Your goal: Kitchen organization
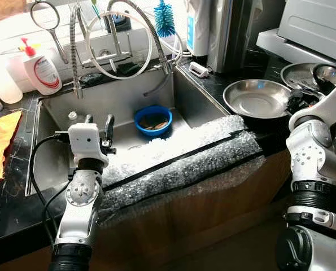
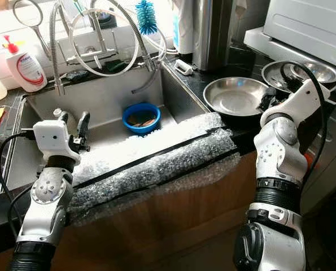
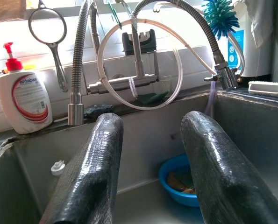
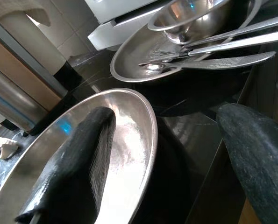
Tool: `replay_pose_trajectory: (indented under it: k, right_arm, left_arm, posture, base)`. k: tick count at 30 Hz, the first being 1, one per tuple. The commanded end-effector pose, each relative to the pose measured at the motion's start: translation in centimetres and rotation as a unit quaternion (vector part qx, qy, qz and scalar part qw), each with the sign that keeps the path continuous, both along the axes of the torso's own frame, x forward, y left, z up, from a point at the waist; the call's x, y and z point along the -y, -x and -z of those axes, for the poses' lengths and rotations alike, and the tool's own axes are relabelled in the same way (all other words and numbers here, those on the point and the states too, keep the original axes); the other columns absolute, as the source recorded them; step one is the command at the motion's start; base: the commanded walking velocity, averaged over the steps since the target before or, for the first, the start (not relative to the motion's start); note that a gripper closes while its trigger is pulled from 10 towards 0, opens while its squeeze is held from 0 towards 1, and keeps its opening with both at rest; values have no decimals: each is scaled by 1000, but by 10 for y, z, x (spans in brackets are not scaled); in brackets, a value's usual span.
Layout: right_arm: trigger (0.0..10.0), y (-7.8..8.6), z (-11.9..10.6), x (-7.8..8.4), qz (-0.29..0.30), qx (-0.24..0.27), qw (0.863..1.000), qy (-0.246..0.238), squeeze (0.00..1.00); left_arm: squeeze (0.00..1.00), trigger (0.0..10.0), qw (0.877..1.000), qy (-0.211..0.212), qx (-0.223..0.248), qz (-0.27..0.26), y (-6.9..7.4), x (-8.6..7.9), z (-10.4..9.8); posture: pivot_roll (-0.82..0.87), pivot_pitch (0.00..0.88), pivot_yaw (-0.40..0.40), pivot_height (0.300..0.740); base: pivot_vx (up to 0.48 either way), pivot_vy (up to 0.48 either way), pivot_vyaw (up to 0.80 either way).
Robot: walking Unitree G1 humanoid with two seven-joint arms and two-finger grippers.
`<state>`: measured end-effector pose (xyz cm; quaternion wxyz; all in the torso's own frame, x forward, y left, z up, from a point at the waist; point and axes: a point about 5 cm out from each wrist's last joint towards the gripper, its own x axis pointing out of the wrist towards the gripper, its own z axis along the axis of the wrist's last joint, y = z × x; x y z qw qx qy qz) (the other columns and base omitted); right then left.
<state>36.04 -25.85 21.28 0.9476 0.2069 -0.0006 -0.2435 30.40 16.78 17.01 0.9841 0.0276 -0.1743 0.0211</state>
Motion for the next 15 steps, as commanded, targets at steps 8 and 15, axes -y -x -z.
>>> replay_pose_trajectory:
  k: [8,15]
  right_arm:
    - [10000,-10,-2,-4,-23,-20,999,19,0]
    - [10000,-12,2,-5,-23,-28,999,8,0]
  left_arm:
    - [0,10000,1000,-13,3,0,-3,-1,-3]
    - [0,10000,1000,-14,2,0,-3,-1,-3]
  posture:
    - [-182,0,108,740]
    - [-181,0,107,740]
  base:
    - [0,0,0]
    - [0,0,0]
